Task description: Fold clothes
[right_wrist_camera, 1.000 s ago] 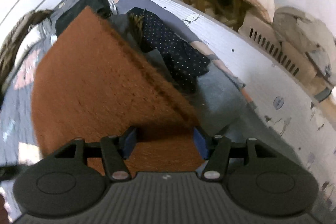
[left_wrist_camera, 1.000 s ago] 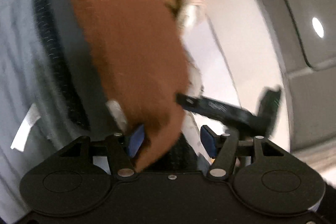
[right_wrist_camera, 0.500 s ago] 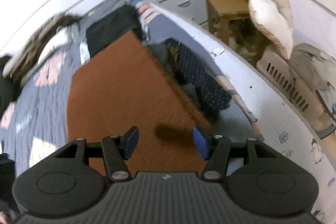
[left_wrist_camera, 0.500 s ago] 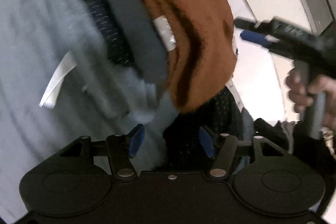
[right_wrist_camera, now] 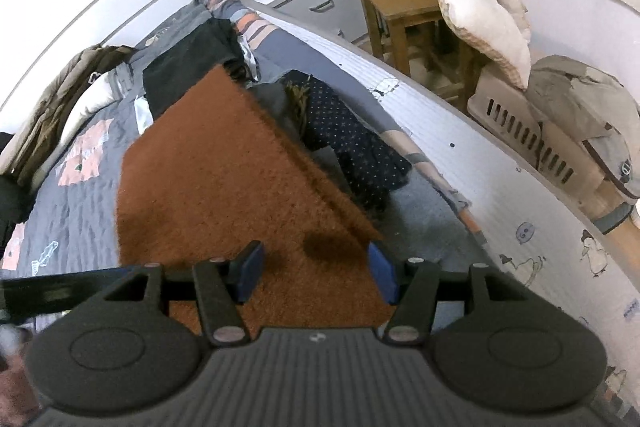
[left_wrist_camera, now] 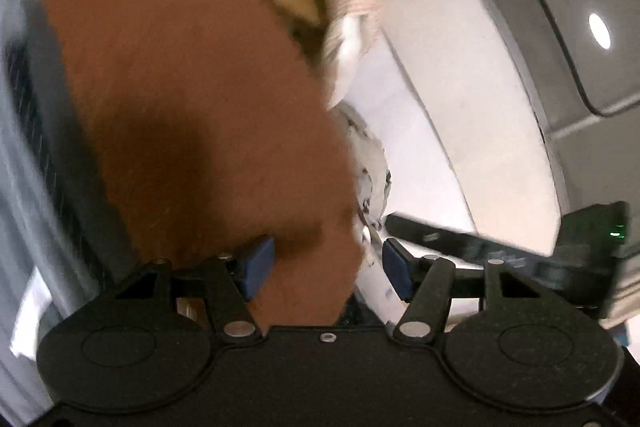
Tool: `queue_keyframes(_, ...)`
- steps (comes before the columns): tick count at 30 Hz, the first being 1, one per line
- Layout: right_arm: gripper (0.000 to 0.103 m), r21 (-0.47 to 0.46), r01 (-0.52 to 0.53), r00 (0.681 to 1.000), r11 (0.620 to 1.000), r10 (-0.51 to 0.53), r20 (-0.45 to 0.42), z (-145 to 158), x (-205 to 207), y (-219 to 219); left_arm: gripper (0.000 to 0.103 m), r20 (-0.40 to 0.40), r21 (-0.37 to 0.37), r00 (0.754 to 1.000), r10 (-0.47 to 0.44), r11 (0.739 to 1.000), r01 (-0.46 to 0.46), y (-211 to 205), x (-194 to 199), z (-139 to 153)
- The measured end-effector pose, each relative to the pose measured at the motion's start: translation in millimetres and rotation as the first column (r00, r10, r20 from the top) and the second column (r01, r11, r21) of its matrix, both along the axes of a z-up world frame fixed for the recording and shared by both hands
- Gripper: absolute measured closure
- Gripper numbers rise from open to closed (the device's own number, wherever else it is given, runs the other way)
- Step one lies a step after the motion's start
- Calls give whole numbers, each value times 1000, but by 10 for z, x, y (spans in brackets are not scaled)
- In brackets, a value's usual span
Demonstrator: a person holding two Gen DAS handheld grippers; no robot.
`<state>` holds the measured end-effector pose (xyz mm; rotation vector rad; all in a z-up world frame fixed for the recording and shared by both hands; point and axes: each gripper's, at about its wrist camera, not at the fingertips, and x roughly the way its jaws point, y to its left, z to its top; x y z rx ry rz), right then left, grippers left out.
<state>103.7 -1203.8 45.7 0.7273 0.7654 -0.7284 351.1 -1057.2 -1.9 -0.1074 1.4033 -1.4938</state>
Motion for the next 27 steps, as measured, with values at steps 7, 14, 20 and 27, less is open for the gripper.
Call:
queue_keyframes(7,46,4,-14,1000,1000,14,0,96,-84,56,44,3,142,998,-67,988,66,304,-298,-380)
queue_keyframes(14,45,-16,-26,1000,1000,26,5,374,-116,168,39,174,191,983,-49,982,15,499,-385,77)
queue_keyframes(20,45,-22,-19,1000,1000,19,14,741,-144,337,2,423,151,906,9,985,-81,593,-436,1034)
queue_keyframes(27,45,-35,-57,998,998,56,-38,1139,-148,571,0,603,252,798,-9,951,-180,517,-707,1652)
